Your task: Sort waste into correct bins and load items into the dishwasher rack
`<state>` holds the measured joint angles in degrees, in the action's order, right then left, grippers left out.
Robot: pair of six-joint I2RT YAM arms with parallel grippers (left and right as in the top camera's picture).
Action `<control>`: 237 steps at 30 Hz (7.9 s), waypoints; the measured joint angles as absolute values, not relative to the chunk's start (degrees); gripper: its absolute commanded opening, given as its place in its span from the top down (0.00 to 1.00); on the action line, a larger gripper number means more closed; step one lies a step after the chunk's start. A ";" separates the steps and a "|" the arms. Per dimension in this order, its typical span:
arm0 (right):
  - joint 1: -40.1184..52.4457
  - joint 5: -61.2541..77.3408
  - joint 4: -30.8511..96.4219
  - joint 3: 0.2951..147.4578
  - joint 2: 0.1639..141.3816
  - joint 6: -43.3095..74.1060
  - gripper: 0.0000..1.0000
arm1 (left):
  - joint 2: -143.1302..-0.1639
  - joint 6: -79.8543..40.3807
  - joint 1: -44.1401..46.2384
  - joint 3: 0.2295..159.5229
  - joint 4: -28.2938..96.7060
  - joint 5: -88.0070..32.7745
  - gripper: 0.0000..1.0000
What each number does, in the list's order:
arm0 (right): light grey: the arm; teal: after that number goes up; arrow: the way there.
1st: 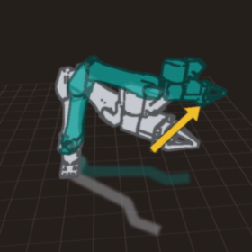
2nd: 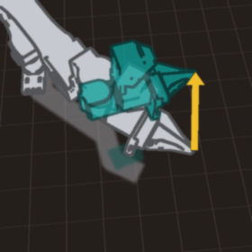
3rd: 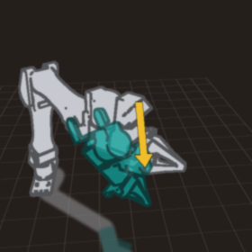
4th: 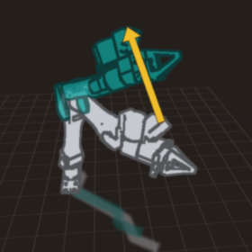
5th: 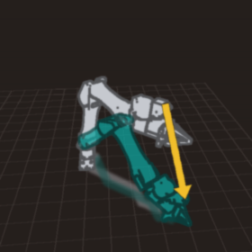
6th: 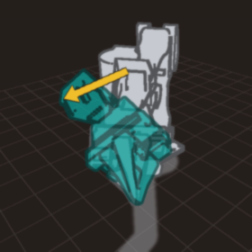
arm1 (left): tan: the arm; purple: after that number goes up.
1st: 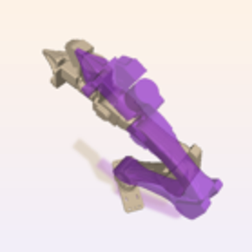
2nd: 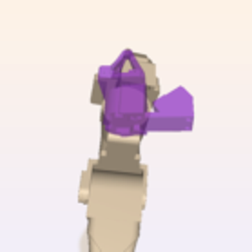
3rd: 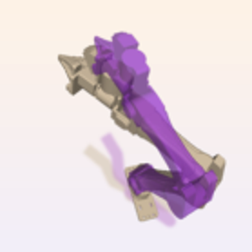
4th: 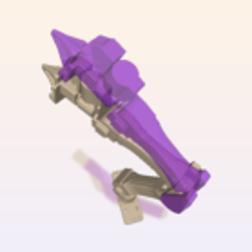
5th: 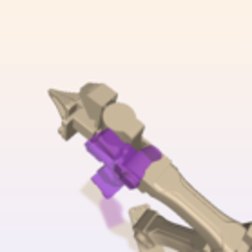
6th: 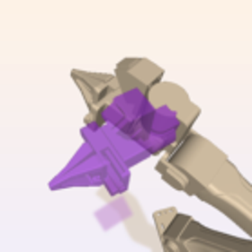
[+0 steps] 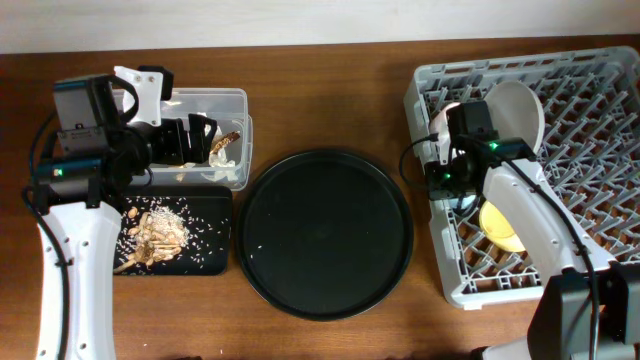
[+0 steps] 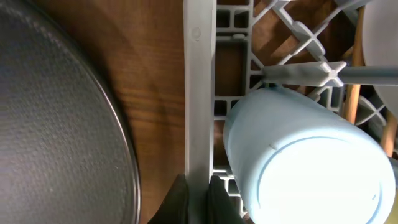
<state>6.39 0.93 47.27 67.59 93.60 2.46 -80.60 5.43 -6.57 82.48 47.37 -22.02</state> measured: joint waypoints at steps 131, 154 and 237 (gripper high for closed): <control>24.49 12.82 34.72 74.17 88.38 3.05 0.02 | -80.60 5.43 -6.57 82.48 47.37 -22.02 0.01; 19.73 -0.10 26.09 73.36 53.36 3.01 0.02 | -80.60 5.43 -6.57 82.48 47.37 -22.02 0.01; 3.40 1.17 4.16 0.60 0.62 6.02 0.01 | -66.52 5.43 -1.04 82.50 47.46 -22.00 0.01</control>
<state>3.40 1.17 4.16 0.60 0.62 6.02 -66.52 5.43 -1.04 82.50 47.46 -22.00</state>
